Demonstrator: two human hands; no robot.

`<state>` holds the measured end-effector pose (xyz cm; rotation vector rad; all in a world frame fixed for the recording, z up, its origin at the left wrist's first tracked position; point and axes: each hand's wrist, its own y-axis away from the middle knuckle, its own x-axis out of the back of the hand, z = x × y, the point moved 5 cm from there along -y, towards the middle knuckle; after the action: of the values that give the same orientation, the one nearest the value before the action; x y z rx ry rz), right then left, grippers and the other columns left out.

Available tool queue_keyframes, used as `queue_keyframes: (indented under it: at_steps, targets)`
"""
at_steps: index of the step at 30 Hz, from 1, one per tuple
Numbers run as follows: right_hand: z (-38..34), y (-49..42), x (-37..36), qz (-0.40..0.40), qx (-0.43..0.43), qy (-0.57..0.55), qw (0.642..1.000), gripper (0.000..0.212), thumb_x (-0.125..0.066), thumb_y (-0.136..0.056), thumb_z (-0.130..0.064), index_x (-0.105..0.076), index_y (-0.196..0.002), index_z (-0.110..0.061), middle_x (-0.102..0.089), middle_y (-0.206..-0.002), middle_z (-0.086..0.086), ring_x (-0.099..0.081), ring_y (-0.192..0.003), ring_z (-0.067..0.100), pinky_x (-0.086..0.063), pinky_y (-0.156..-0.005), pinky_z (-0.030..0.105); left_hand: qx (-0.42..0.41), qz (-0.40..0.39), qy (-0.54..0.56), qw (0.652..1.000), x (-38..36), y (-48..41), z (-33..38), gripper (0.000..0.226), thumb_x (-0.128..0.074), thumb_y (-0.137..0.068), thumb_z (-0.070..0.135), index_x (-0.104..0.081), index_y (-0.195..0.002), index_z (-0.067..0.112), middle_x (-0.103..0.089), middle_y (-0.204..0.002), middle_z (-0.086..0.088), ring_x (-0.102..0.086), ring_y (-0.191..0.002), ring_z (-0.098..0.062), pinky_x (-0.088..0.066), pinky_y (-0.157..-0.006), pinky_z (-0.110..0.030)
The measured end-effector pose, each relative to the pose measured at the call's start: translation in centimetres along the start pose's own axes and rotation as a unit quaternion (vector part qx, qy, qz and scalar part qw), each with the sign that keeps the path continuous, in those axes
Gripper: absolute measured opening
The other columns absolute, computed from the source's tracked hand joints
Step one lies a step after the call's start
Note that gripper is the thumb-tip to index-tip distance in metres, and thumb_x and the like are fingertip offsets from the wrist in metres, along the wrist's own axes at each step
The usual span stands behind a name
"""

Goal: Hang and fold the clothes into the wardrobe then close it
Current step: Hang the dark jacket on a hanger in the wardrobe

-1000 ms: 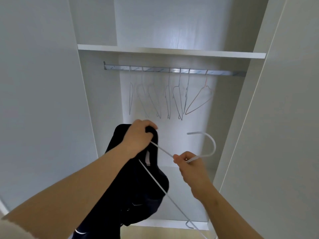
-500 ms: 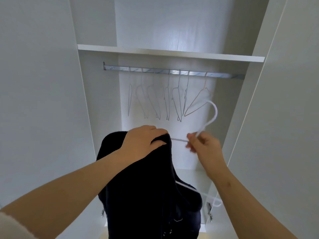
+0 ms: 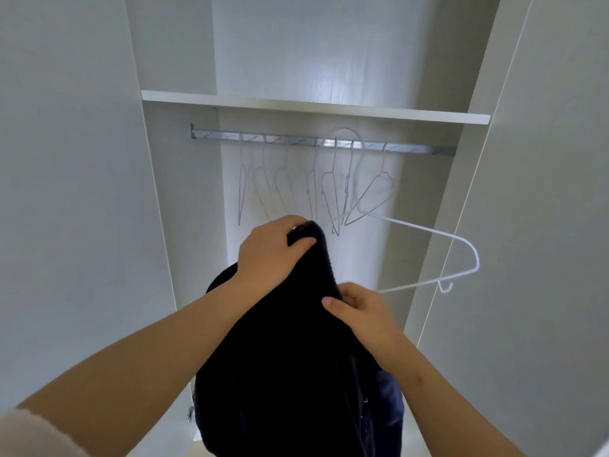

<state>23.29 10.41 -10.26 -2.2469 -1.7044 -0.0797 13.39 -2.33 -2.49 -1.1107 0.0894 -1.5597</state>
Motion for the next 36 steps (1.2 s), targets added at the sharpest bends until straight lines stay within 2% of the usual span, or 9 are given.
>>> queue_keyframes:
  at_steps: [3,6,10,14,17,21,27,30,36]
  targets:
    - [2.7,1.5,0.1,-0.124,-0.097,0.09,0.983,0.015,-0.068,-0.083,-0.03,-0.066,-0.069,-0.023,-0.068,-0.071,-0.009,-0.066,-0.071,0.007,-0.051,-0.069,0.019,0.019,0.042,0.031,0.998,1.7,-0.5,-1.4,0.027,-0.063,-0.083,0.036,-0.063,-0.11,0.032,-0.056,-0.087,0.017,-0.051,-0.083,-0.003,-0.035,-0.074,-0.02]
    - [5.2,2.3,1.1,-0.165,-0.166,0.238,0.943,0.016,-0.064,-0.082,-0.038,-0.061,-0.071,-0.027,-0.064,-0.076,-0.01,-0.064,-0.083,0.013,-0.047,-0.082,0.026,0.0,0.063,0.029,0.998,4.1,-1.1,-2.5,0.026,-0.067,-0.082,0.029,-0.066,-0.108,0.026,-0.06,-0.09,0.013,-0.054,-0.085,-0.006,-0.035,-0.078,-0.017]
    - [5.6,2.2,1.9,-0.182,-0.153,0.439,0.867,0.02,-0.051,-0.084,-0.049,-0.05,-0.074,-0.031,-0.054,-0.08,-0.01,-0.054,-0.087,0.015,-0.037,-0.093,0.04,0.003,0.054,0.024,0.998,7.2,-0.8,-4.1,0.018,-0.07,-0.079,0.027,-0.067,-0.096,0.03,-0.061,-0.079,0.014,-0.056,-0.075,-0.006,-0.038,-0.069,-0.014]
    - [5.9,1.5,2.3,-0.213,-0.122,0.477,0.844,0.025,-0.05,-0.087,-0.041,-0.053,-0.102,-0.022,-0.06,-0.1,-0.004,-0.057,-0.095,0.017,-0.043,-0.086,0.03,-0.018,0.001,-0.001,1.0,8.6,0.1,-5.3,0.017,-0.072,-0.078,0.022,-0.064,-0.085,0.035,-0.065,-0.08,0.014,-0.061,-0.079,-0.009,-0.047,-0.076,-0.023]
    - [5.8,0.7,2.4,-0.205,-0.067,0.526,0.823,0.027,-0.049,-0.089,-0.039,-0.05,-0.109,-0.021,-0.061,-0.103,-0.003,-0.058,-0.099,0.017,-0.038,-0.085,0.027,-0.025,-0.03,-0.011,0.999,10.0,0.8,-6.7,0.023,-0.073,-0.078,0.018,-0.064,-0.079,0.04,-0.067,-0.08,0.021,-0.063,-0.079,-0.005,-0.047,-0.076,-0.017]
    - [5.1,-0.8,2.4,-0.147,0.009,0.548,0.824,0.007,-0.047,-0.091,-0.033,-0.042,-0.094,-0.029,-0.048,-0.092,-0.014,-0.055,-0.101,0.013,-0.028,-0.097,0.032,-0.018,-0.052,-0.056,0.997,11.4,1.5,-8.4,0.028,-0.074,-0.077,0.017,-0.062,-0.074,0.042,-0.066,-0.078,0.026,-0.062,-0.073,0.003,-0.044,-0.071,-0.009]
    - [4.7,-2.4,2.6,-0.114,0.012,0.549,0.828,0.019,-0.051,-0.091,-0.027,-0.053,-0.107,-0.017,-0.063,-0.103,0.0,-0.059,-0.093,0.019,-0.041,-0.074,0.024,-0.058,-0.07,-0.116,0.989,12.3,2.6,-9.1,0.003,-0.072,-0.08,0.013,-0.071,-0.083,0.014,-0.068,-0.069,0.003,-0.06,-0.068,-0.008,-0.043,-0.063,-0.015]
    - [4.4,-2.6,3.1,-0.079,-0.009,0.501,0.862,0.008,-0.053,-0.089,-0.021,-0.054,-0.096,-0.018,-0.059,-0.089,0.0,-0.056,-0.081,0.017,-0.044,-0.067,0.024,-0.073,-0.081,-0.127,0.986,12.5,3.3,-9.1,0.004,-0.071,-0.08,0.012,-0.072,-0.083,0.009,-0.069,-0.07,-0.002,-0.064,-0.064,-0.017,-0.046,-0.067,-0.026]
    - [2.0,-2.8,3.9,-0.026,-0.01,0.488,0.872,0.007,-0.053,-0.084,-0.017,-0.048,-0.082,-0.02,-0.055,-0.079,-0.001,-0.054,-0.076,0.019,-0.04,-0.062,0.026,-0.078,-0.078,-0.116,0.987,13.4,3.9,-9.1,0.018,-0.068,-0.083,0.026,-0.071,-0.081,0.008,-0.068,-0.067,-0.001,-0.059,-0.068,-0.009,-0.046,-0.064,-0.02]
